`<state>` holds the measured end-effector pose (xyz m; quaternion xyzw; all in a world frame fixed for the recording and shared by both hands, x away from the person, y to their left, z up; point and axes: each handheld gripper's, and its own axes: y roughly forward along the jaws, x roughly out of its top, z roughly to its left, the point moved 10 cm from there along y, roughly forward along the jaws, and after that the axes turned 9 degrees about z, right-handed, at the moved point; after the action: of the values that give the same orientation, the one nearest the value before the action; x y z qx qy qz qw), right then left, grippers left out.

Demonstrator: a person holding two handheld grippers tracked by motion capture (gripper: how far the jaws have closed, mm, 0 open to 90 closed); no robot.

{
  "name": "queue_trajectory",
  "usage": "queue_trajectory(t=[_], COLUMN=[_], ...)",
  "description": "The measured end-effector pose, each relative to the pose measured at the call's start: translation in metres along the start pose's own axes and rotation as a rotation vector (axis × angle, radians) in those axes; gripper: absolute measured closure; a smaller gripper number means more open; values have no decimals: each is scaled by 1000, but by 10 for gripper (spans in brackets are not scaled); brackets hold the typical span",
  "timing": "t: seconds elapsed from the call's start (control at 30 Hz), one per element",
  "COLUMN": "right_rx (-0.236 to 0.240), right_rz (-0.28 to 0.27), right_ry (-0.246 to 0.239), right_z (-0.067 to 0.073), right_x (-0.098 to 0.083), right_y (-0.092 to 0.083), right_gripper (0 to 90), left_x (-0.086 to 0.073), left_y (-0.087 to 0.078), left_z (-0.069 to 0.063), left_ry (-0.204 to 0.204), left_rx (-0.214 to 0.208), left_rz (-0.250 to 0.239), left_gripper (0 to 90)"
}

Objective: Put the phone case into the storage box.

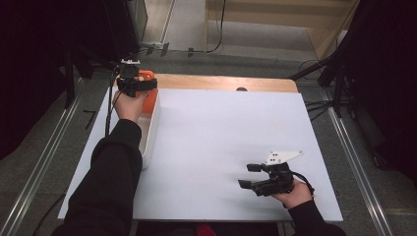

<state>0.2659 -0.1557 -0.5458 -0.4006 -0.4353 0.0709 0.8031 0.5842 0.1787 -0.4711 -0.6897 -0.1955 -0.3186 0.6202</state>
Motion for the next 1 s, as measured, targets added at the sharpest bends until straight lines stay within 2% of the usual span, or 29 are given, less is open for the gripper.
queue_trajectory(t=[0.3,0.43,0.77,1.0], right_rx=[0,0,2,6], right_rz=[1,1,2,3], right_ry=[-2,-4,-4,-5], right_z=[0,0,0,1], right_x=[0,0,0,0], right_y=[1,1,1,1], right_gripper=[269,269,269,269], left_x=[-7,-8,-9,-9], left_y=[7,8,10,12], left_z=[2,1,2,-1], left_ry=[5,22,25,52], left_rx=[8,18,24,31], left_rz=[26,27,30,31], left_gripper=[153,152,150,132])
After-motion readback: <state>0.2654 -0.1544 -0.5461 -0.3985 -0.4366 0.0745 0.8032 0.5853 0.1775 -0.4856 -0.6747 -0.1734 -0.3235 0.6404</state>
